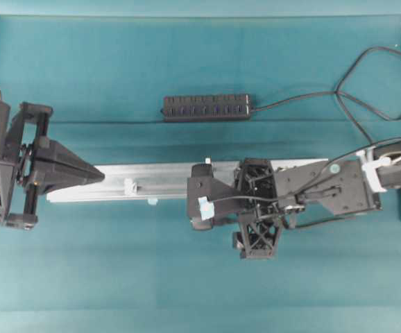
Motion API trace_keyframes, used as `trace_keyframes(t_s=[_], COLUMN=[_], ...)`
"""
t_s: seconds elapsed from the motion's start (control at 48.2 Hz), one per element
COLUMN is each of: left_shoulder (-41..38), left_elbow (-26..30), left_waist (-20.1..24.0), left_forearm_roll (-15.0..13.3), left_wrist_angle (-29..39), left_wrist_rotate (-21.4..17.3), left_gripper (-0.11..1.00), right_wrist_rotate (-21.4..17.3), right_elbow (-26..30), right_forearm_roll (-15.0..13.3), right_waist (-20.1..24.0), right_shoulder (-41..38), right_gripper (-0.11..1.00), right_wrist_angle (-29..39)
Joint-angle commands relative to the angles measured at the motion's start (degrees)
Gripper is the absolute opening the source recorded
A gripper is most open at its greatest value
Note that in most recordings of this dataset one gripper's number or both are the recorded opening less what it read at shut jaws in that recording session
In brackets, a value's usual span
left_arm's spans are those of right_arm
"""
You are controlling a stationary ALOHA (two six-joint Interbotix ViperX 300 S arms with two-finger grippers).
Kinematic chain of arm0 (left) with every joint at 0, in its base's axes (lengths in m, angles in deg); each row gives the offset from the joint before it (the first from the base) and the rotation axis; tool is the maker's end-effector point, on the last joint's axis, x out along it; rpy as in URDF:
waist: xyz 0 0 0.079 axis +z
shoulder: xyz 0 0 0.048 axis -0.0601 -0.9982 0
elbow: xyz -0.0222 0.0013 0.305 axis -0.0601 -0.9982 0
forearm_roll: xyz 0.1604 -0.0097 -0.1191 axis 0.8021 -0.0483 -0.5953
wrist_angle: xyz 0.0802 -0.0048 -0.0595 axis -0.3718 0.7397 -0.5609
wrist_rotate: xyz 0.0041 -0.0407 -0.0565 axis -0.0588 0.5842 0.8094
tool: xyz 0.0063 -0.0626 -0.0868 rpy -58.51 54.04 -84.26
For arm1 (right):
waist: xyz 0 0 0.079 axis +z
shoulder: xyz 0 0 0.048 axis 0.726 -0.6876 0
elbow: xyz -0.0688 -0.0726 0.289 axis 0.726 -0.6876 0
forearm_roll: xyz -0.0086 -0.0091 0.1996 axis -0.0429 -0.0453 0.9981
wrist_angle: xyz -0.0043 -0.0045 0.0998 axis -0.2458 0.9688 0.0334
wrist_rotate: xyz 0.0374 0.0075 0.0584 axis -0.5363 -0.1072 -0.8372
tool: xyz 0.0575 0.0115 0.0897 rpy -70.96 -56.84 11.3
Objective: Pass the USB cable through three rings with both arms.
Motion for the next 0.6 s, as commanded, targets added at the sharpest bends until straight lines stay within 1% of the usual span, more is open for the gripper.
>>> trace_keyframes(t_s=[0.0, 0.27, 0.581], left_shoulder=[0.09, 0.00, -0.18], left_elbow=[0.79, 0.88, 0.97], left_waist=[0.18, 0.44, 0.88], left_forearm_roll=[0.18, 0.18, 0.18], left_wrist_angle=[-0.26, -0.26, -0.53], left_wrist_rotate=[0.18, 0.18, 0.09], left_gripper=[0.01, 0.01, 0.01], right_wrist_rotate=[0.44, 0.35, 0.18], right_elbow=[0.00, -1.05, -1.05], right_forearm_roll=[0.00, -0.09, 0.00], right_waist=[0.35, 0.53, 0.53], right_shoulder=[-0.26, -1.14, -1.67], right_gripper=[0.54, 0.54, 0.53], right_wrist_angle=[-0.97, -1.67, -2.37])
